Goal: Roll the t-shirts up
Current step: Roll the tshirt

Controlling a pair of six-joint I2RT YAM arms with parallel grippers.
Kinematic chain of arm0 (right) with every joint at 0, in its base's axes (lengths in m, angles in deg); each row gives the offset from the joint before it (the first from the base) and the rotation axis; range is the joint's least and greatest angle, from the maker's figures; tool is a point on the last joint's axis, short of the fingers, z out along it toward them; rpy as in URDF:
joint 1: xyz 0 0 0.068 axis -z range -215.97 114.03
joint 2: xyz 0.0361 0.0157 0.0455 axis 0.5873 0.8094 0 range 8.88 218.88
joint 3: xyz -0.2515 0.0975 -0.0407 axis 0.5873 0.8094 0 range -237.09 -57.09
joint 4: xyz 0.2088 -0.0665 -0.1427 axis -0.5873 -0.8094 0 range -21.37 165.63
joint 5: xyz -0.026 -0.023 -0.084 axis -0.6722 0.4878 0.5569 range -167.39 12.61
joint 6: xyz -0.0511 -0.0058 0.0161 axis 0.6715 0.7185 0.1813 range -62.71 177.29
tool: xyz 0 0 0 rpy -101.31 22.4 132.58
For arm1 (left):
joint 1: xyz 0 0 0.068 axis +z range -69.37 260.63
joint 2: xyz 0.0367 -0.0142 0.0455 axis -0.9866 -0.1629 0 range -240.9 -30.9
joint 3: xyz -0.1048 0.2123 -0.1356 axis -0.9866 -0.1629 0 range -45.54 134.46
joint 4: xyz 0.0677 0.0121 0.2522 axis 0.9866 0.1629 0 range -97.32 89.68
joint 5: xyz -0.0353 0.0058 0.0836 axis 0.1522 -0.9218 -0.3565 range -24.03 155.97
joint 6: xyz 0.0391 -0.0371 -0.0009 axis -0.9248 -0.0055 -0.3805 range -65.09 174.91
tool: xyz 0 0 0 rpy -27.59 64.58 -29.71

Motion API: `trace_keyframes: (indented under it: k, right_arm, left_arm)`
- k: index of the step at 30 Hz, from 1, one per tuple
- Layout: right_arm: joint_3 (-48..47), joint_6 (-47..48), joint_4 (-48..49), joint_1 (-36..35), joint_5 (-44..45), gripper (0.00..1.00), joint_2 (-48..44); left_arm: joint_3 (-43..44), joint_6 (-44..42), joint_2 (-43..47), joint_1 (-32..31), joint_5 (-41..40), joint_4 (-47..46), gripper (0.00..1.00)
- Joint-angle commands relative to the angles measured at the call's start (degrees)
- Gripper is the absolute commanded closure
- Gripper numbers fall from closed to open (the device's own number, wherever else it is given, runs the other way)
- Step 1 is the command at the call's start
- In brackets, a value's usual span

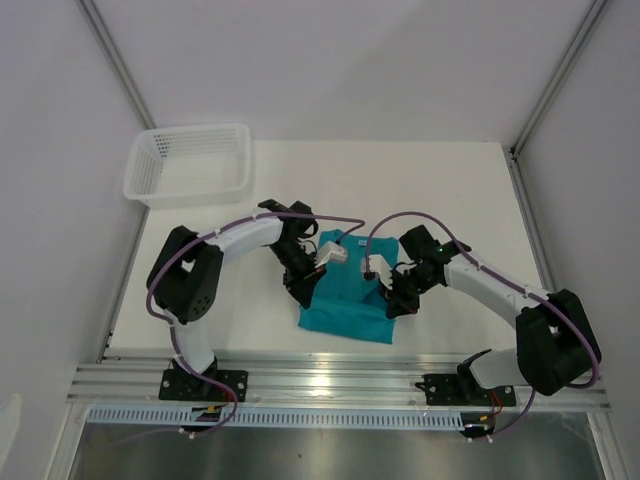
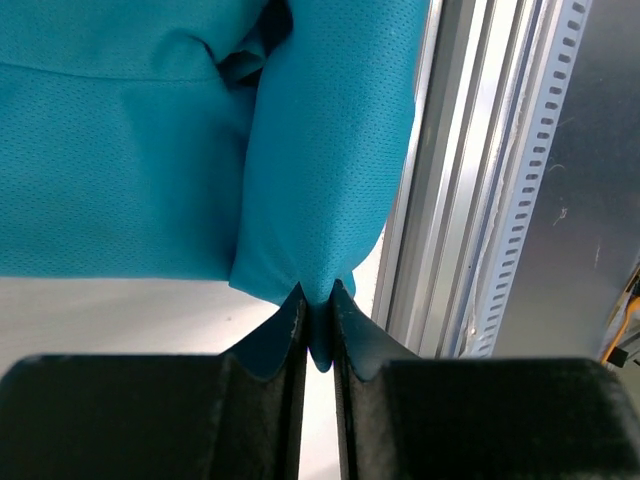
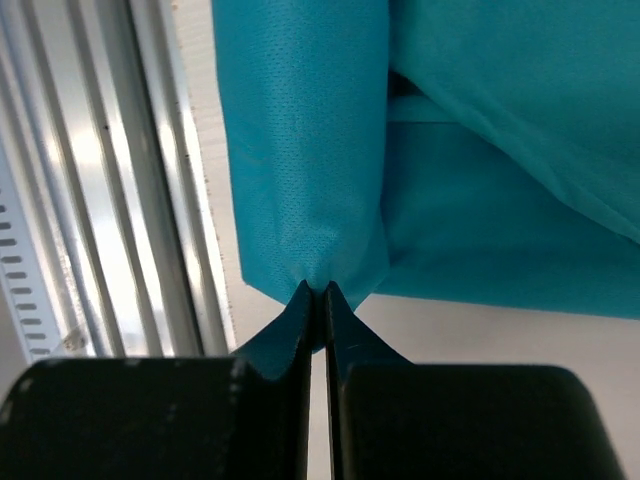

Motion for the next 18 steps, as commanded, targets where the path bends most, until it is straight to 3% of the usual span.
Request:
trace_keyframes:
  k: [1,5,8,9,10,14,18]
  right_arm:
    - [-0.9,-2.8,4.7,0.7,3.4,1.00,1.1]
    - [-0.5,-4.6,7.6,0.9,6.2,0.99,2.2]
    - [-0.4,-5.8,9.5,1.0,8.0,0.89,3.3]
    - [-0.4,-6.1,10.3,1.0,8.5,0.74,3.5]
    - [-0.4,-7.9,11.2,1.0,9.4,0.69,3.7]
    - [-0.6,-10.0,12.8,1.4,13.6,0.62,3.7]
    - [-1.0,-11.7,14.2,3.0,15.5,0.61,2.6]
  left_arm:
    - [2.8,0.3,-1.2,0.7,-0.1,-0.6,0.84]
    - [4.5,2.2,-3.7,1.6,-2.0,-1.5,0.79]
    - [5.3,3.5,-4.2,1.9,-2.9,-3.5,0.71]
    - [5.7,3.6,-4.5,1.9,-3.1,-3.8,0.69]
    - [5.7,3.8,-4.8,1.9,-3.0,-4.0,0.68]
    - [5.8,4.5,-5.0,2.5,-3.1,-4.7,0.61]
    - [7.5,5.5,-5.1,4.3,-3.7,-4.8,0.58]
